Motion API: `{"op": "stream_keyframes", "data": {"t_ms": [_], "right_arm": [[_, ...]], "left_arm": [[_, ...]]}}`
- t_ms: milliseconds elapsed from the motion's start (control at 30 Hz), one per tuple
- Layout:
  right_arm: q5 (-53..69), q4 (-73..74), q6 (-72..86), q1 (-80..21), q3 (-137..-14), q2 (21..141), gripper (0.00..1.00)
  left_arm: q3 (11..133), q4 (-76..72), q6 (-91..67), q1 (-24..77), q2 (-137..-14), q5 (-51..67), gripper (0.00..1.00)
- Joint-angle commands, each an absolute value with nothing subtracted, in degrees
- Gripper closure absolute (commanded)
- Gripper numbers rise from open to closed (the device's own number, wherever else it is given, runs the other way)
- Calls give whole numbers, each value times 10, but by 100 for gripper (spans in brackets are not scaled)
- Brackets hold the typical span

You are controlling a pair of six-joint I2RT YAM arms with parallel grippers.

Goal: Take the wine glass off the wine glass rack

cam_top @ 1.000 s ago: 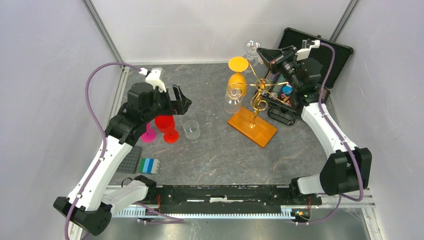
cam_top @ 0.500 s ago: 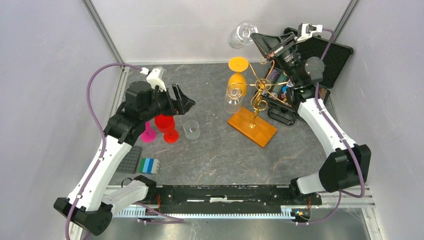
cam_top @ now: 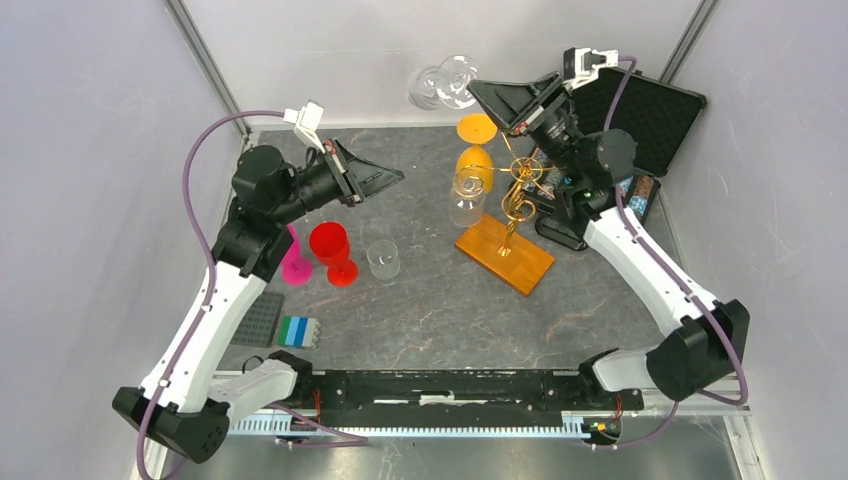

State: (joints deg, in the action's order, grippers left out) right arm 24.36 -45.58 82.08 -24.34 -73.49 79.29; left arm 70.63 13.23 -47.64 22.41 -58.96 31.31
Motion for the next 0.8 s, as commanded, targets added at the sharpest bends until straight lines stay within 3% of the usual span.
{"op": "stream_keyframes", "data": {"t_ms": [0,133,167,200,233,267,367,767], "right_arm": [[226,-506,825,-249,-736,729,100],[225,-512,844,-256,-713,705,100],[224,-518,853,-260,-703,699,100],[223,-523,864,-263,-696,693,100],[224,-526,871,-266,-686,686,100],[223,-530,880,-269,-677,681,100],[220,-549,894,-279,-654,661,100],[224,-565,909,-302,-634,622,100]], "left_arm": [[716,9,-583,209,-604,394,98],[706,-62,-632,196,-612,409,96],[706,-76,-640,194,-615,410,81],[707,-85,-643,192,-617,410,57],[708,-92,-649,190,-621,410,45],[708,-106,-655,187,-624,410,34],[704,-149,-676,180,-632,410,17],[711,-183,-677,159,-636,406,0]]}}
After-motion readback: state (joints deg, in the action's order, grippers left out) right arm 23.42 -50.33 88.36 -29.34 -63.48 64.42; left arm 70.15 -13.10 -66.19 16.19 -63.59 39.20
